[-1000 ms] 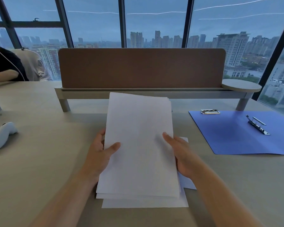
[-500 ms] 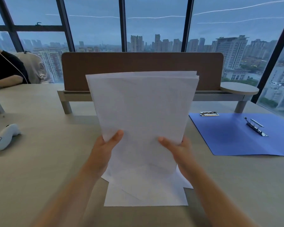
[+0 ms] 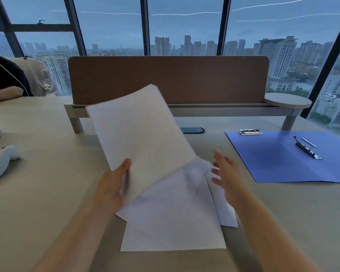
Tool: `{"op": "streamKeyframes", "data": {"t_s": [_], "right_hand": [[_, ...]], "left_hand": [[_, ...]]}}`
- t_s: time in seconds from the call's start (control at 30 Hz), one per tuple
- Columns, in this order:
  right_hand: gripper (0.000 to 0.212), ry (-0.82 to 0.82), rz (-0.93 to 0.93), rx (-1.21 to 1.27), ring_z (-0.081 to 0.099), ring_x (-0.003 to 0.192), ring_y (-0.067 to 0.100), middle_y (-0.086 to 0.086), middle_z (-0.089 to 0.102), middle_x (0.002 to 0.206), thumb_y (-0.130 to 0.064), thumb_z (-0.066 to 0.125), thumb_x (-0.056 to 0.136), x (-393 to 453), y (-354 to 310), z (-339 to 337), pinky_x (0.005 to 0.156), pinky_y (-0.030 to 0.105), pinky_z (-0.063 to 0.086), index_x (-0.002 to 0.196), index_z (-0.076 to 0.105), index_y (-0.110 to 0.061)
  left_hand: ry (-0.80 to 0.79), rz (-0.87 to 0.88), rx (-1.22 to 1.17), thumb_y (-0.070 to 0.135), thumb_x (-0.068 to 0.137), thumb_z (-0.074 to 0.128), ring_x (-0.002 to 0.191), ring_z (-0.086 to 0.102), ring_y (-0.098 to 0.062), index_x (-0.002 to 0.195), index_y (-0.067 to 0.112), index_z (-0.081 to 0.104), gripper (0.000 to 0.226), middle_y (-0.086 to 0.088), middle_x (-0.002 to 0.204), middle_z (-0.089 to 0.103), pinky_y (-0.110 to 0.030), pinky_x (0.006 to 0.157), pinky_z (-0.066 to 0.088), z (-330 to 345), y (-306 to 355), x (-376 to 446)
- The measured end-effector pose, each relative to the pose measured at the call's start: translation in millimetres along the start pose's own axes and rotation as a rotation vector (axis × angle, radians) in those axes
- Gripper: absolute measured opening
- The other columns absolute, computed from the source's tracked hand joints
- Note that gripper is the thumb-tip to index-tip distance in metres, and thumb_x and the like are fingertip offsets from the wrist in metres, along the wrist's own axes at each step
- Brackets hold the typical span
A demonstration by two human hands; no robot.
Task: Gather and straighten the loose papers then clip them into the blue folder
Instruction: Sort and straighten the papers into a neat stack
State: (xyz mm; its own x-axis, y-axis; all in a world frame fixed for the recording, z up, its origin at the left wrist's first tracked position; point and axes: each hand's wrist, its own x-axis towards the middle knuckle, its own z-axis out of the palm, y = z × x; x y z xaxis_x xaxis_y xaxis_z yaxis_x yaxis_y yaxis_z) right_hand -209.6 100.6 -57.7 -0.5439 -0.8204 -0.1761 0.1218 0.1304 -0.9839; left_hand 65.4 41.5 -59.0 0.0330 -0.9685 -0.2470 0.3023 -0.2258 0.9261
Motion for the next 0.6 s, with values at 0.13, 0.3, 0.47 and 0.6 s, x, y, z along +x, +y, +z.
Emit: {"op": "streamKeyframes", "data": {"t_s": [0.13, 0.3, 0.47, 0.6], "right_hand": [[0.051, -0.064, 0.23, 0.188, 0.065, 0.108, 0.033, 0.011, 0.058, 0.122, -0.05, 0.066, 0.089, -0.2, -4.0, -4.9, 0.079, 0.044, 0.058, 0.124, 0.055, -0.014], [0.051, -0.191, 0.285, 0.263, 0.071, 0.101, 0.032, 0.017, 0.067, 0.116, -0.035, 0.075, 0.086, -7.5, 2.5, 1.8, 0.081, 0.041, 0.058, 0.124, 0.058, -0.005], [0.015, -0.198, 0.034, -0.149, 0.076, 0.082, 0.033, 0.016, 0.078, 0.094, -0.008, 0.075, 0.082, -13.4, 14.6, 10.9, 0.079, 0.047, 0.062, 0.098, 0.075, -0.008], [0.007, -0.12, -0.143, -0.533, 0.065, 0.061, 0.015, 0.001, 0.074, 0.08, -0.02, 0.072, 0.087, -12.5, 17.8, 17.5, 0.056, 0.026, 0.05, 0.093, 0.069, -0.022]], "left_hand": [[-0.1, -0.279, -0.287, 0.034, 0.094, 0.062, 0.036, 0.052, -0.009, 0.085, 0.014, 0.063, 0.022, 0.003, 0.05, 0.057, -0.015, 0.046, 0.048, -4.1, 1.0, 0.6], [-0.138, -0.272, -0.399, 0.026, 0.097, 0.058, 0.037, 0.05, -0.007, 0.086, 0.012, 0.061, 0.018, 0.002, 0.05, 0.057, -0.014, 0.038, 0.044, -2.3, 0.3, -2.6], [-0.145, -0.261, -0.329, 0.027, 0.095, 0.062, 0.038, 0.054, -0.008, 0.093, 0.011, 0.065, 0.016, 0.001, 0.057, 0.065, -0.015, 0.038, 0.045, -0.4, -3.0, -5.6], [-0.14, -0.258, -0.316, 0.026, 0.093, 0.064, 0.041, 0.056, -0.009, 0.094, 0.011, 0.066, 0.014, 0.001, 0.061, 0.066, -0.016, 0.04, 0.046, 0.2, -3.7, -6.7]]}}
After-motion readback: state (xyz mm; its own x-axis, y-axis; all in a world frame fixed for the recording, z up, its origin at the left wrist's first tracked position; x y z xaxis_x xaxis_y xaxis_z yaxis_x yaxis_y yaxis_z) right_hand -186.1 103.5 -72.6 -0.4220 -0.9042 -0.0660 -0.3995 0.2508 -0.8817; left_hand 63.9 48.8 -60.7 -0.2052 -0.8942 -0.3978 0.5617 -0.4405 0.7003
